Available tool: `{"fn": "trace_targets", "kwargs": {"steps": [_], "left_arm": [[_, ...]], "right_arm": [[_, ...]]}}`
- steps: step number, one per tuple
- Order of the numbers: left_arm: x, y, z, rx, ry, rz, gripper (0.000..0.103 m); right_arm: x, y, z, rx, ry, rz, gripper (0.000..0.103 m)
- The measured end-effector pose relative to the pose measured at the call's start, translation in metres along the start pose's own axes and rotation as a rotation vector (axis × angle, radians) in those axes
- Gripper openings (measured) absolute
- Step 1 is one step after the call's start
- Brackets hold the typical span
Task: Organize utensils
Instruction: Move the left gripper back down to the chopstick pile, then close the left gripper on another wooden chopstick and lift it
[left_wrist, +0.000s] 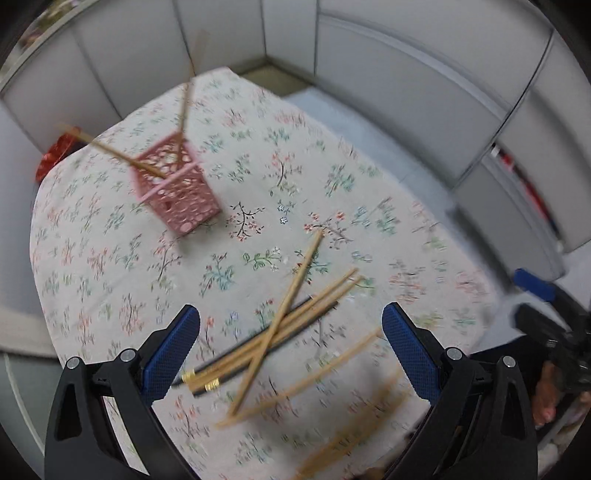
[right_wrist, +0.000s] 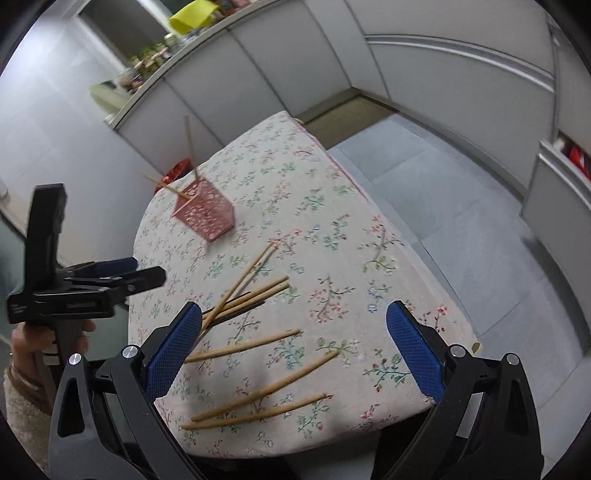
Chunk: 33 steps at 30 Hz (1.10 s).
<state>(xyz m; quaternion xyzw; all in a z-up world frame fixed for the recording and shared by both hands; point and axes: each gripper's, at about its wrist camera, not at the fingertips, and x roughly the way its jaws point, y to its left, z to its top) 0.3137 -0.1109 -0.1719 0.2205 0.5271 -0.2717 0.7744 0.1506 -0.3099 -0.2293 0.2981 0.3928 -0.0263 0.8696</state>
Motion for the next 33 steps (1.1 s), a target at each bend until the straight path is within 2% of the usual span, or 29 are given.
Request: {"fn": "trace_targets", "kwargs": {"steps": [1, 4, 5, 7, 9, 10, 12, 13, 15, 16, 17, 20, 24, 30, 32, 33], "left_arm": [[0.014, -0.006, 0.009, 0.023, 0.023, 0.017, 0.096], [0.042, -0.013, 0.026, 0.052, 0.082, 0.002, 0.095], [0.051, -0.015, 0.031, 0.061, 0.099, 0.000, 0.095], [0.071, -0.019, 0.040, 0.075, 0.142, -0.007, 0.092], [0.091, -0.020, 0.048, 0.070, 0.204, -0.024, 0.073], [0.101, -0.019, 0.050, 0.064, 0.236, -0.035, 0.068], [0.115, -0.021, 0.051, 0.071, 0.270, -0.040, 0.049], [0.121, -0.021, 0.050, 0.078, 0.283, -0.032, 0.046], [0.131, -0.021, 0.047, 0.084, 0.304, -0.035, 0.031], [0.136, -0.021, 0.045, 0.081, 0.314, -0.040, 0.028], [0.137, -0.019, 0.044, 0.075, 0.310, -0.049, 0.027], [0.136, -0.012, 0.041, 0.059, 0.282, -0.076, 0.013], [0.123, 0.000, 0.030, 0.040, 0.220, -0.071, 0.010], [0.053, 0.029, -0.004, -0.029, 0.029, -0.098, 0.006], [0.023, 0.036, -0.017, -0.049, -0.044, -0.095, 0.006], [0.001, 0.042, -0.029, -0.061, -0.099, -0.090, 0.006]], "right_arm": [[0.004, -0.007, 0.000, 0.011, -0.011, -0.007, 0.096], [0.010, -0.017, -0.001, 0.026, -0.016, -0.025, 0.096], [0.013, -0.019, 0.001, 0.040, -0.004, 0.005, 0.096], [0.015, -0.020, 0.003, 0.031, -0.005, 0.005, 0.096], [0.017, -0.023, 0.004, 0.037, 0.003, 0.013, 0.096], [0.018, -0.024, 0.005, 0.041, 0.006, 0.014, 0.096], [0.019, -0.030, 0.006, 0.053, 0.011, 0.016, 0.096], [0.020, -0.032, 0.007, 0.059, 0.016, 0.017, 0.096], [0.022, -0.035, 0.008, 0.067, 0.027, 0.017, 0.096], [0.023, -0.035, 0.008, 0.068, 0.033, 0.016, 0.096], [0.024, -0.036, 0.008, 0.068, 0.039, 0.013, 0.096], [0.025, -0.037, 0.008, 0.068, 0.047, 0.011, 0.096], [0.028, -0.035, 0.006, 0.058, 0.064, -0.008, 0.096], [0.038, -0.031, 0.003, 0.039, 0.109, -0.102, 0.094], [0.042, -0.027, -0.001, 0.043, 0.132, -0.124, 0.087], [0.046, -0.024, -0.004, 0.058, 0.162, -0.132, 0.079]]}}
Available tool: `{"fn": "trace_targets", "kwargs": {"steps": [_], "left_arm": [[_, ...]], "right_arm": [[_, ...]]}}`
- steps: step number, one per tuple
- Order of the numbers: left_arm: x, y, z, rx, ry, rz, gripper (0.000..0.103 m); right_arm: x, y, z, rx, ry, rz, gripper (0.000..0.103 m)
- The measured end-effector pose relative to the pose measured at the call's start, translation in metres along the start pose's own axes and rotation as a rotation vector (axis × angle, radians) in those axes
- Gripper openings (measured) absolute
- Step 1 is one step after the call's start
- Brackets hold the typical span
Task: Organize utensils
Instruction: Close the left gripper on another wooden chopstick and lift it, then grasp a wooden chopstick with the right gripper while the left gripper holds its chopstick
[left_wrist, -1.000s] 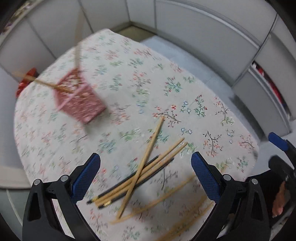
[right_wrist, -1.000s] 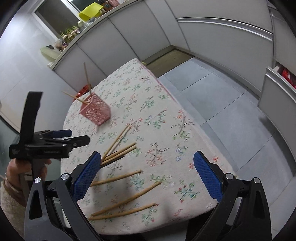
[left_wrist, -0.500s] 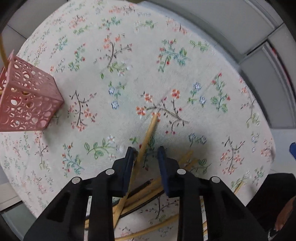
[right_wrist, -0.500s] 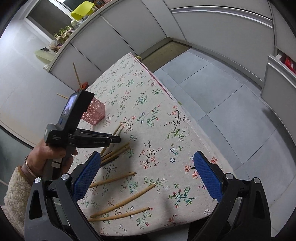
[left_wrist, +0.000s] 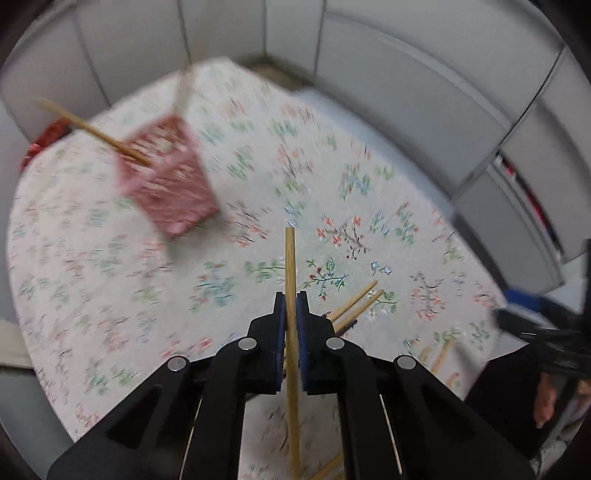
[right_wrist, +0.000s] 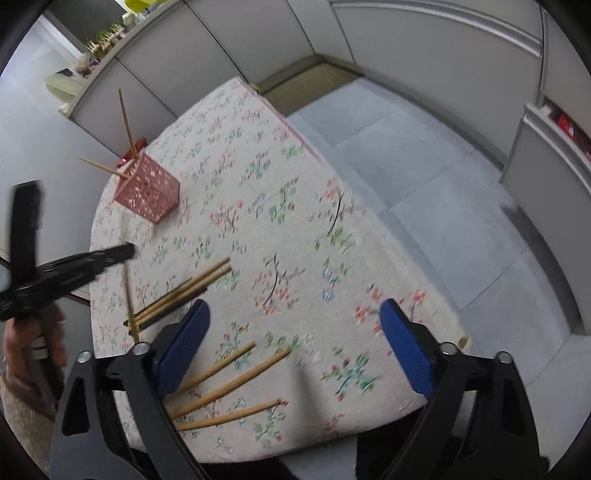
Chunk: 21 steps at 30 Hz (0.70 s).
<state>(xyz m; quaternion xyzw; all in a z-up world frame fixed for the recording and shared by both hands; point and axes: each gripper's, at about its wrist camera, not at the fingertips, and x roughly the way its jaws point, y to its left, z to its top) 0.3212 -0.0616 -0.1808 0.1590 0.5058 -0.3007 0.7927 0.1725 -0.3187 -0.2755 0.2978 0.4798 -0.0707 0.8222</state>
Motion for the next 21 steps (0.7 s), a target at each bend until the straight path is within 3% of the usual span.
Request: {"fn": "trace_targets", "kwargs": {"steps": [2, 4, 5, 10, 13, 21], "left_arm": [[-0.031, 0.004, -0.007, -0.012, -0.088, 0.007, 0.006], [-0.058, 0.003, -0.009, -0.032, -0.173, 0.010, 0.006], [-0.073, 0.003, -0.015, -0.043, -0.214, 0.012, 0.006], [-0.122, 0.013, -0.026, -0.087, -0.377, 0.020, 0.006], [-0.148, 0.020, -0.039, -0.106, -0.450, 0.019, 0.006], [-0.177, 0.029, -0.053, -0.135, -0.558, 0.000, 0.006]], "right_arm": [[0.009, 0.007, -0.008, 0.035, 0.076, -0.012, 0.068], [0.019, 0.019, -0.015, 0.075, 0.163, 0.039, 0.053], [0.021, 0.024, -0.018, 0.098, 0.191, 0.063, 0.051], [0.031, 0.045, -0.027, 0.215, 0.302, 0.174, 0.024], [0.037, 0.052, -0.029, 0.256, 0.319, 0.166, 0.021], [0.052, 0.055, -0.030, 0.264, 0.336, 0.007, 0.021]]}}
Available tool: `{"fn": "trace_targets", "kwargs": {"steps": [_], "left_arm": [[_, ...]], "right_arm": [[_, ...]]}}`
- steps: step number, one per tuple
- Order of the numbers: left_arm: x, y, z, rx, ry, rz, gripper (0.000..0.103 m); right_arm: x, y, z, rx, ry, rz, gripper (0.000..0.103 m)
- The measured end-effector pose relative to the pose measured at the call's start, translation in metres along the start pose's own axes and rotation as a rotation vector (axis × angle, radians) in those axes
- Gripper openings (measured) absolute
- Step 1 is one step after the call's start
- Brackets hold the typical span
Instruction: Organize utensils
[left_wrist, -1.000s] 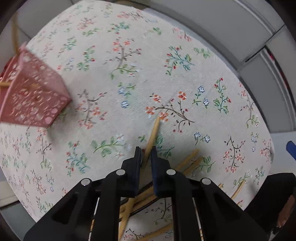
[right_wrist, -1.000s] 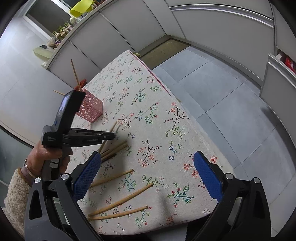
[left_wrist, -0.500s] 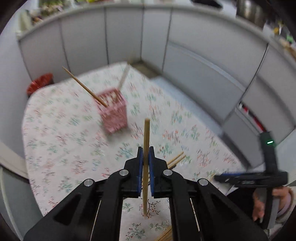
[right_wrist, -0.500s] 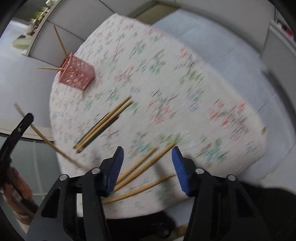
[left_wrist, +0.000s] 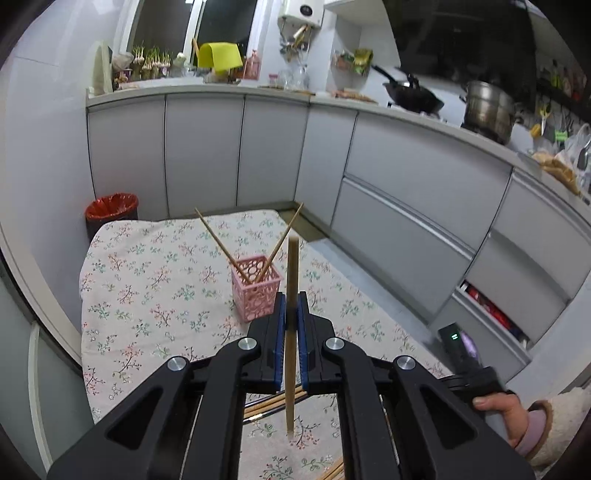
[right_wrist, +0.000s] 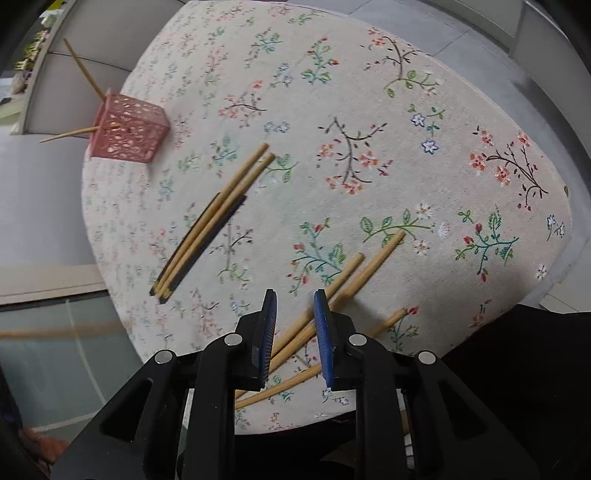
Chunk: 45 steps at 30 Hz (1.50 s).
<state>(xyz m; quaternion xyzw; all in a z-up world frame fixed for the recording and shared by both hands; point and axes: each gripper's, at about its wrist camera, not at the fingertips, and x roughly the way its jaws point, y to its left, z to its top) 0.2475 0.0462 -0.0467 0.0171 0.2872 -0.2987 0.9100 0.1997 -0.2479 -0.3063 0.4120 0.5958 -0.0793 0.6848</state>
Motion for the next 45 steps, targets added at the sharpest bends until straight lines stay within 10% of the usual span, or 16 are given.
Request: {"fn": "trace_targets", "kwargs": {"steps": [24, 30, 45], "left_arm": [[-0.020, 0.015, -0.001, -0.058, -0.086, -0.026, 0.006], [-0.023, 0.017, 0.001, -0.071, -0.097, -0.023, 0.006], [-0.033, -0.006, 0.005, -0.066, -0.137, 0.028, 0.006]], "right_arm": [[0.032, 0.022, 0.011, 0.027, 0.026, -0.236, 0.027], [0.040, 0.041, 0.019, 0.007, -0.019, -0.264, 0.009], [-0.035, 0.100, 0.007, -0.285, -0.321, 0.101, 0.004]]}}
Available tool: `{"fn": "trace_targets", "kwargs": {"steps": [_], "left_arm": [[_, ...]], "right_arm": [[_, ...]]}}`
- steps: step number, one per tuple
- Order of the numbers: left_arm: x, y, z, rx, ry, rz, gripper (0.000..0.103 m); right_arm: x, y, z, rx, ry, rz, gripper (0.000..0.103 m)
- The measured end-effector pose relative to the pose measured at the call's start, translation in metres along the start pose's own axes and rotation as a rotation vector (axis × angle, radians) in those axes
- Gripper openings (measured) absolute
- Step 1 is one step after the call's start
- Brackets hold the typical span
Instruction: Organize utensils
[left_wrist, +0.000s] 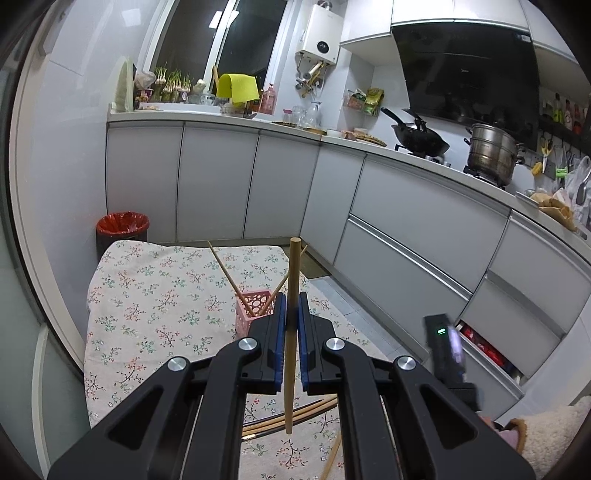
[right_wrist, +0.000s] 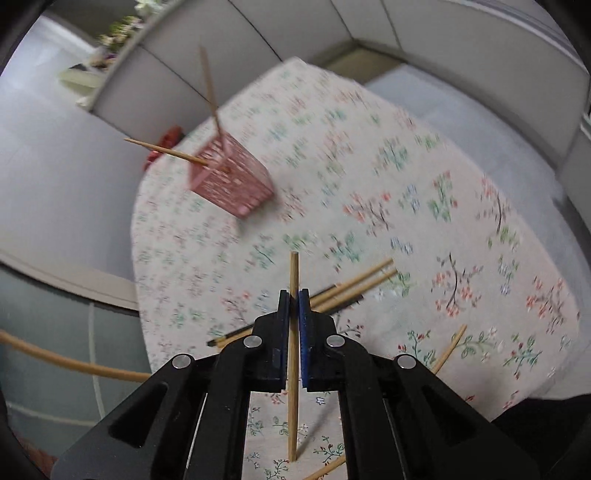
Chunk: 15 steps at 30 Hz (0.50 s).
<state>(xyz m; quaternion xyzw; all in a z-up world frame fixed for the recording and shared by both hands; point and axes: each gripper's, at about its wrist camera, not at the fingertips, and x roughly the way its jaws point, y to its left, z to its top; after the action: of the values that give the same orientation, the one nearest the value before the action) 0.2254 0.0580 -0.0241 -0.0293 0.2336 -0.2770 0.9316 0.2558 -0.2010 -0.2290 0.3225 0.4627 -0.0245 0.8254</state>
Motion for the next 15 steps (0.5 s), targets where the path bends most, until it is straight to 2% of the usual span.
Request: {"fn": "trace_targets", "kwargs": {"steps": [10, 15], "left_arm": [[0.004, -0.024, 0.023, 0.019, -0.001, 0.030, 0.006], [0.017, -0.032, 0.042, 0.038, 0.001, 0.057, 0.006]], "right_arm": [[-0.095, 0.020, 0.020, -0.208, -0.245, 0.062, 0.004], [-0.128, 0.030, 0.042, -0.256, -0.317, 0.087, 0.004]]}}
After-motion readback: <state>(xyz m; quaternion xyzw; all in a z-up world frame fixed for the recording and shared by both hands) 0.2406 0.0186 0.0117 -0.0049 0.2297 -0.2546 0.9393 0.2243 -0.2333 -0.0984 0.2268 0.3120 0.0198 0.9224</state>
